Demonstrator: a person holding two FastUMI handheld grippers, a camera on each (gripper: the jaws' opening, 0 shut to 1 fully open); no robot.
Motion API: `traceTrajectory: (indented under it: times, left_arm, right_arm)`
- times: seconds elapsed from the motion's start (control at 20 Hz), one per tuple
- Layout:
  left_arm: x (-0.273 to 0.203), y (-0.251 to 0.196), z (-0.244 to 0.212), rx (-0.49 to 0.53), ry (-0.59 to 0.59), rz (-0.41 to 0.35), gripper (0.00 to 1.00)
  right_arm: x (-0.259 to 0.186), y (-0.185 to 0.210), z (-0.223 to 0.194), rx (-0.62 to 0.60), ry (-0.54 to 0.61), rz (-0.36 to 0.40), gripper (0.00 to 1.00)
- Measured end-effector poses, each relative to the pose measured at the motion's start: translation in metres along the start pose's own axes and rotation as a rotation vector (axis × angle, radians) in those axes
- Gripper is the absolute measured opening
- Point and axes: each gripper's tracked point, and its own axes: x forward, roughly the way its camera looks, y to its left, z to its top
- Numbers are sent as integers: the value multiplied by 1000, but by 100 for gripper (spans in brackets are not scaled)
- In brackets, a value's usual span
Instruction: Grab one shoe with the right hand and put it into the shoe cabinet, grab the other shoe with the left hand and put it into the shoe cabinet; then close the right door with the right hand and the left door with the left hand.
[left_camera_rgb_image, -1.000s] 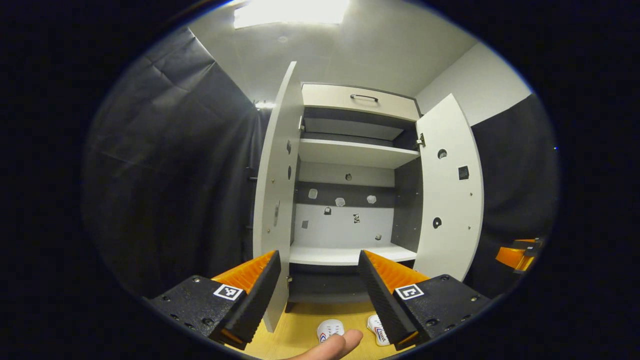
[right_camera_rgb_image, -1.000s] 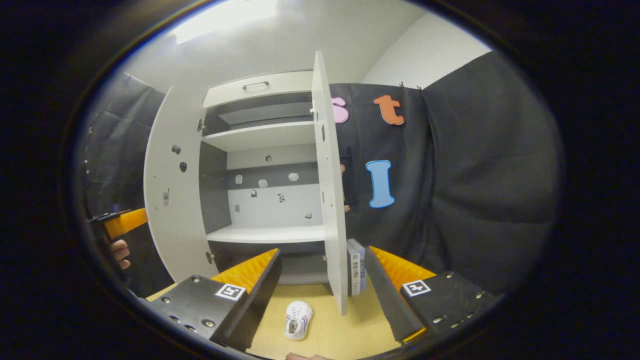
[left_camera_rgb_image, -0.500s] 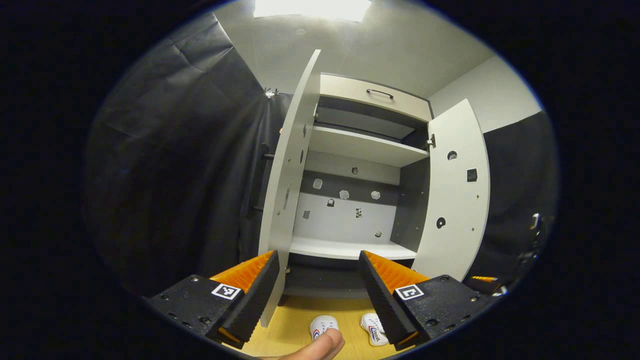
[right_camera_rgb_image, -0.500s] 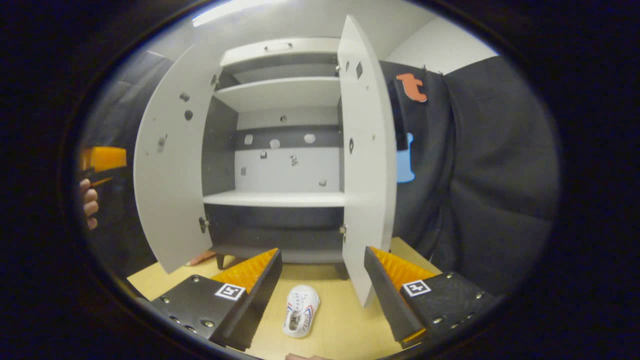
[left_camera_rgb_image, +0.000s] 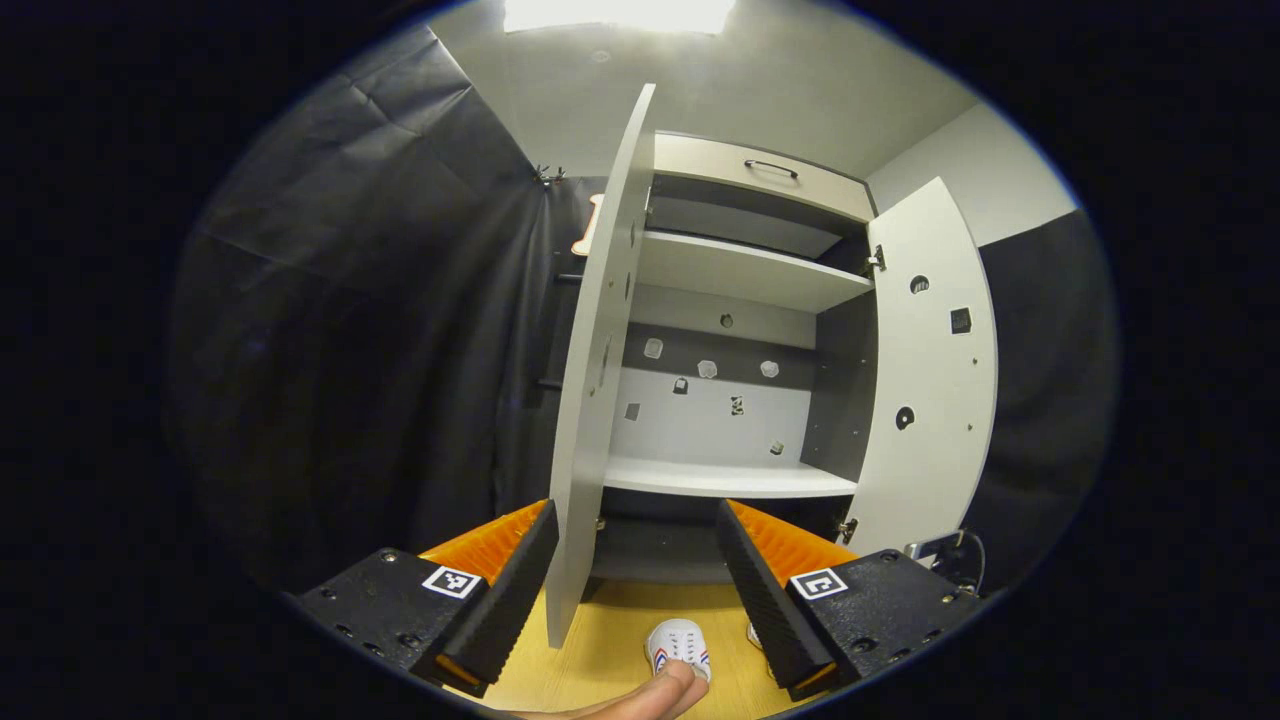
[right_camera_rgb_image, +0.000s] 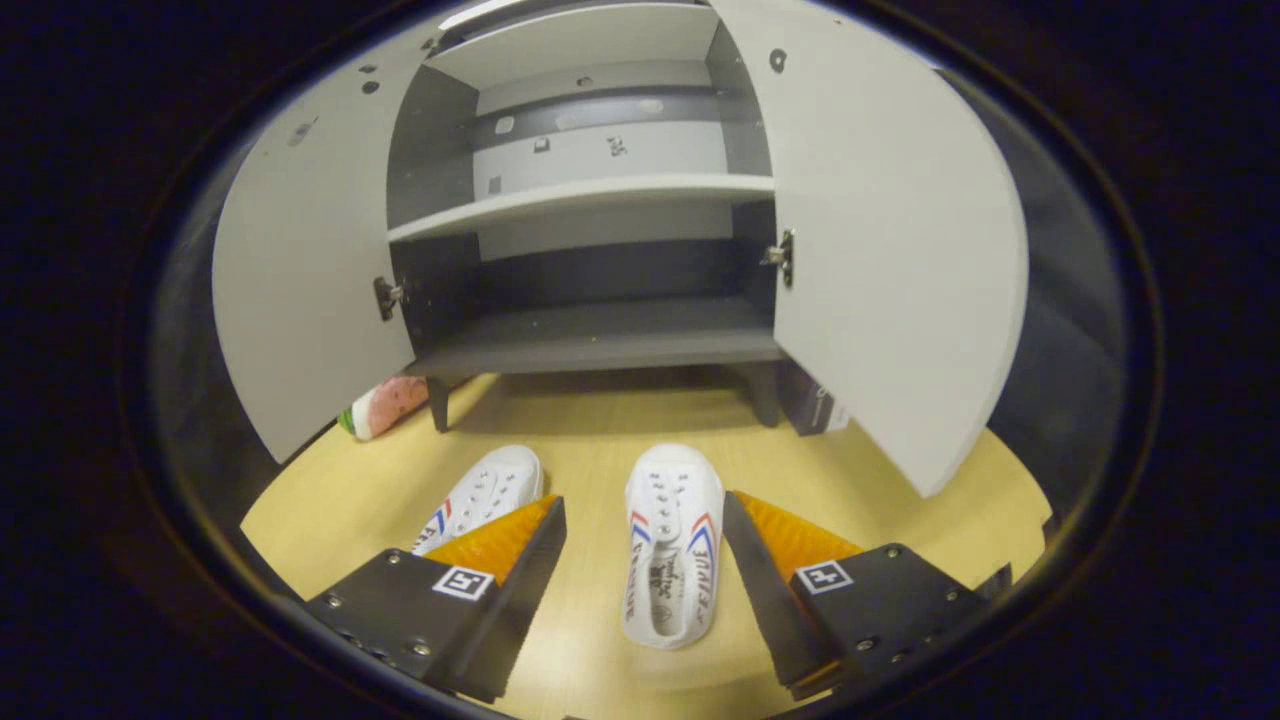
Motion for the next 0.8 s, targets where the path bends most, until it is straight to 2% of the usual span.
traceTrajectory:
  times: [0.05,0.1,0.15,0.25,0.3,0.35,0.4,0.45,0.5,0.6,0.65,0.7,0.75,0.8]
  left_arm:
    - [1,5,-2,10,-2,17,97]
    - [1,7,-3,14,-4,22,96]
    - [1,7,-8,11,5,18,96]
    - [-1,3,-17,0,32,-10,94]
    - [-2,3,-22,-6,44,-22,96]
    - [-1,2,-24,-9,50,-27,96]
    - [-1,3,-26,-10,51,-27,96]
    - [0,4,-26,-9,48,-25,96]
    - [1,4,-29,-7,46,-25,96]
    - [2,2,-35,-8,58,-35,93]
    - [3,-1,-38,-10,67,-45,96]
    - [4,-3,-42,-9,76,-53,96]
    - [6,-3,-45,-5,85,-55,96]
    - [6,-4,-47,-1,89,-62,96]
  right_arm:
    - [7,0,-10,-8,18,-9,89]
    - [13,0,-20,-5,46,-21,88]
    - [18,1,-30,10,72,-28,79]
    - [30,8,-49,48,124,-15,74]
    - [33,11,-57,47,148,-8,71]
    - [40,9,-63,36,161,-19,61]
    - [44,10,-67,21,171,-19,57]
    - [49,14,-69,14,169,-8,57]
    - [54,8,-65,14,154,-30,55]
    - [68,0,-60,101,124,-62,27]
    - [71,3,-57,155,100,-48,12]
    - [77,1,-55,193,85,-33,16]
    - [74,2,-53,222,69,-25,3]
    - [77,1,-51,232,50,-14,3]
